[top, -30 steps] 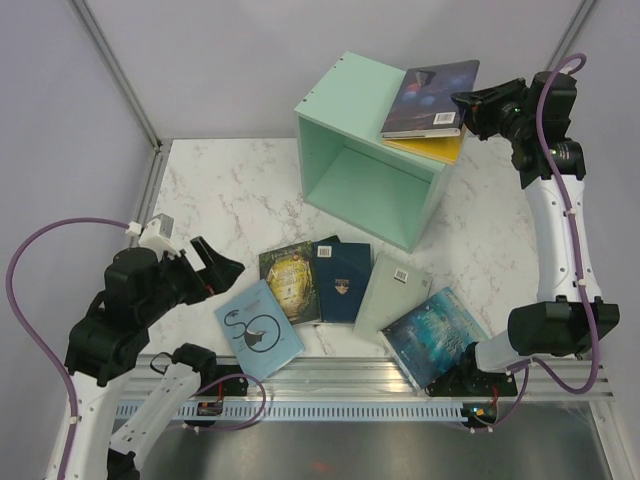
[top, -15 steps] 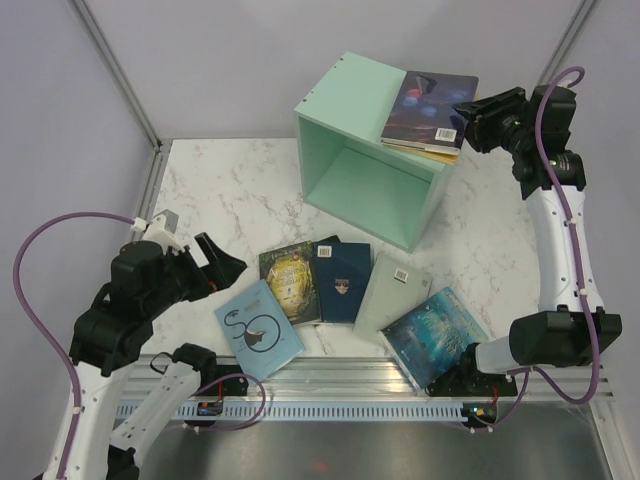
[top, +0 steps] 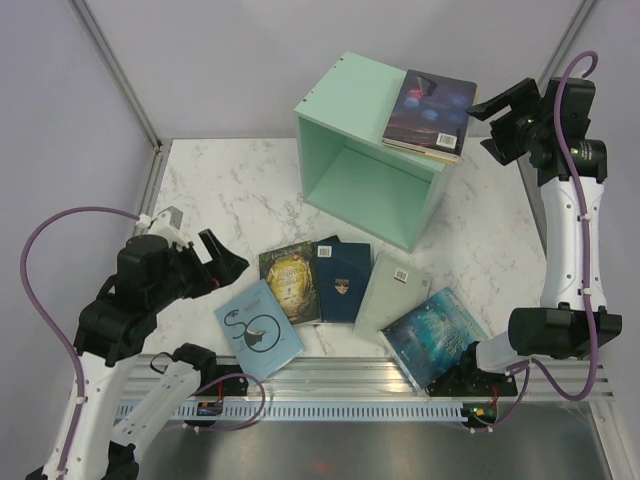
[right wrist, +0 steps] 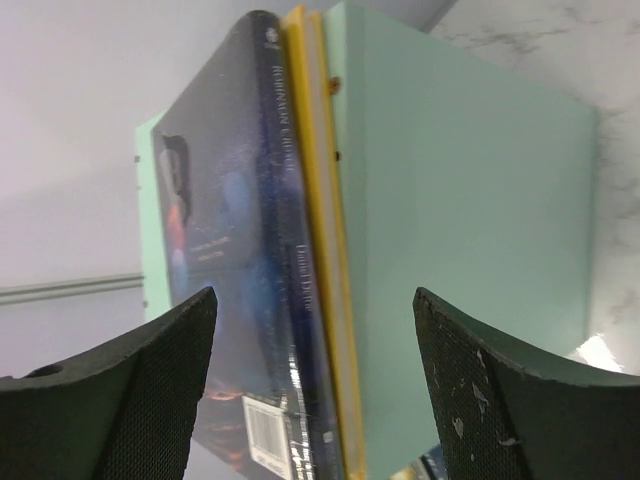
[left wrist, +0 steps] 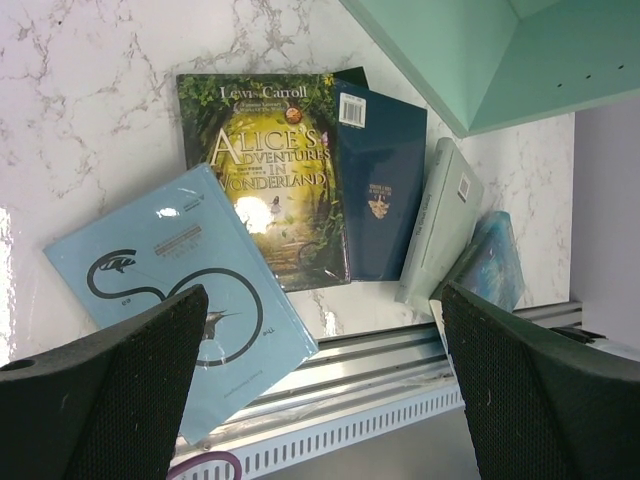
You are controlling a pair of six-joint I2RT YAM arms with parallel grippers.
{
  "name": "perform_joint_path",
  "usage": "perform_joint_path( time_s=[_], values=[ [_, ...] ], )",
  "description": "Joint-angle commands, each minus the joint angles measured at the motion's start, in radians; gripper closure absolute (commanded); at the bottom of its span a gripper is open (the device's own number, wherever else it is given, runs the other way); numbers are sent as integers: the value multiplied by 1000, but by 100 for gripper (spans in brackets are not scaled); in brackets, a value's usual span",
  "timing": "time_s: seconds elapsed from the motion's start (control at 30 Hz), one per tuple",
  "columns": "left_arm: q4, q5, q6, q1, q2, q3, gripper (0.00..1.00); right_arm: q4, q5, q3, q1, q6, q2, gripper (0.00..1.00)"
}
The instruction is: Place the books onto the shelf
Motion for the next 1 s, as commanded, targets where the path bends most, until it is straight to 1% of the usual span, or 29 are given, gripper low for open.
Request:
perform_joint_path(
  time_s=[0.0, 0.07, 0.1, 0.13, 0.17, 0.2, 0.23, 0.3, 0.43, 0.47, 0.5, 0.57, 0.6, 0.63, 0.67, 0.7, 0.77, 0.8, 0.83, 0.87, 0.9, 0.93, 0.97],
  values=[
    [-1, -5, -31, 5, 27, 12, 0, -128, 100, 83, -16, -113, -5, 17],
    [-1, -5, -31, 4, 44, 7, 0, -126, 121, 87, -16, -139, -32, 17],
    [-1, -5, -31, 5, 50, 3, 0, -98, 129, 56, -15, -142, -89, 17],
    [-1, -5, -31, 5, 53, -6, 0, -56, 134, 16, -6, -144, -133, 17],
    [-1, -5, -31, 5, 70, -32, 0, 30, 144, -32, 17, -145, -184, 17],
    [-3, 3, 68, 5, 80, -45, 0, 55, 196, -113, 30, -147, -282, 16],
    [52, 73, 64, 5, 93, -57, 0, 67, 222, -148, 42, -150, -330, 16],
    [68, 89, 54, 4, 123, -92, 0, 88, 264, -242, 71, -159, -440, 15],
    [118, 123, 29, 5, 163, -132, 0, 89, 206, -391, 122, -170, -557, 16],
    [138, 126, 26, 5, 177, -141, 0, 88, 198, -418, 154, -167, -580, 16],
    [146, 129, 23, 5, 202, -143, 0, 92, 189, -487, 168, -158, -624, 16],
    [167, 133, 15, 5, 235, -148, 0, 107, 146, -558, 212, -129, -670, 15],
    [175, 133, 11, 5, 251, -148, 0, 112, 131, -637, 226, -115, -710, 16],
    [183, 138, 8, 5, 283, -149, 0, 123, 103, -684, 261, -87, -726, 16],
    [196, 138, 6, 5, 297, -151, 0, 149, 63, -771, 283, -78, -738, 16],
    [206, 140, 0, 7, 312, -152, 0, 163, 48, -816, 307, -66, -753, 15],
    [218, 136, -5, 7, 352, -157, 0, 204, 28, -894, 413, -52, -746, 15],
    [224, 133, -11, 7, 364, -157, 0, 216, 61, -938, 465, -53, -712, 15],
    [226, 124, -15, 7, 389, -158, 0, 230, 90, -951, 595, -55, -689, 14],
    [224, 118, -19, 7, 397, -160, 0, 255, 133, -948, 667, -62, -625, 14],
    [224, 112, -31, 7, 404, -163, 0, 264, 219, -939, 742, -66, -590, 13],
    [223, 94, -37, 7, 412, -166, 0, 279, 267, -927, 819, -67, -553, 12],
    [220, 81, -45, 8, 424, -178, 0, 308, 296, -898, 944, -67, -516, 11]
  ],
)
